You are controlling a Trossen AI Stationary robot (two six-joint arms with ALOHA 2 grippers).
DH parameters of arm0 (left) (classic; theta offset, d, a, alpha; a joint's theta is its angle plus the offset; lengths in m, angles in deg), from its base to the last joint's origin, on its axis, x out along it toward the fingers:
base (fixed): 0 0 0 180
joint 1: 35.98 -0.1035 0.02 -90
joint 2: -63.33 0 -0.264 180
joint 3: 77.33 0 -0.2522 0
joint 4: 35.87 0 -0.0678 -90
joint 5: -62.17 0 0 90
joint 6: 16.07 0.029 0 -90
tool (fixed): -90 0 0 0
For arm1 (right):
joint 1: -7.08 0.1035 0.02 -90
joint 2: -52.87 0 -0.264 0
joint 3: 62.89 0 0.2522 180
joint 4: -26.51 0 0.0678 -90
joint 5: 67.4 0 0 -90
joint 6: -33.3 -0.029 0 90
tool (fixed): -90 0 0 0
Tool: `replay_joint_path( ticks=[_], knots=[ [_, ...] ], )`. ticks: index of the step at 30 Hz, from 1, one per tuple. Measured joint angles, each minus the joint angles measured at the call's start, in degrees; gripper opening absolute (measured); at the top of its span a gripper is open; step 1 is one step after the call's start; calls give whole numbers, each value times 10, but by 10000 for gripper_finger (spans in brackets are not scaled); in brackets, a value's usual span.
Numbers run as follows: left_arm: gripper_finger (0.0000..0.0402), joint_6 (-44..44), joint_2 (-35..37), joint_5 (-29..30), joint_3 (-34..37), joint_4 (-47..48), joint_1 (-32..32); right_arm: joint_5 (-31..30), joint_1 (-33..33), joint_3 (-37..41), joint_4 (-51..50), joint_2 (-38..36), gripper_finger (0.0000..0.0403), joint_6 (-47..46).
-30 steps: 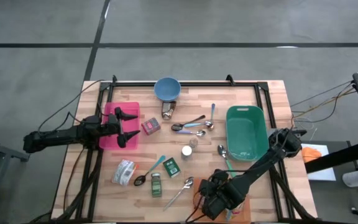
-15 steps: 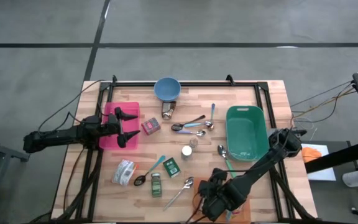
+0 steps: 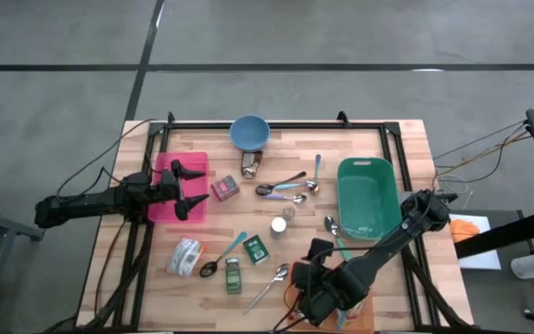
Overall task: Pick & Place Food Item
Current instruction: Put the orange noodle pack into the orange bin
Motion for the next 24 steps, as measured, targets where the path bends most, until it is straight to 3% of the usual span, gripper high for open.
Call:
replay_joint_path(
  ticks=[8, 17, 24],
  knots=[
    [372, 0, 0, 0, 0, 0, 0, -13, -29, 1, 95, -18, 264, 125],
    [372, 0, 0, 0, 0, 0, 0, -10, -65, 1, 207, -30, 264, 332],
    [372, 0, 0, 0, 0, 0, 0, 85, -107, 62, 328, -49, 264, 422]
  ],
)
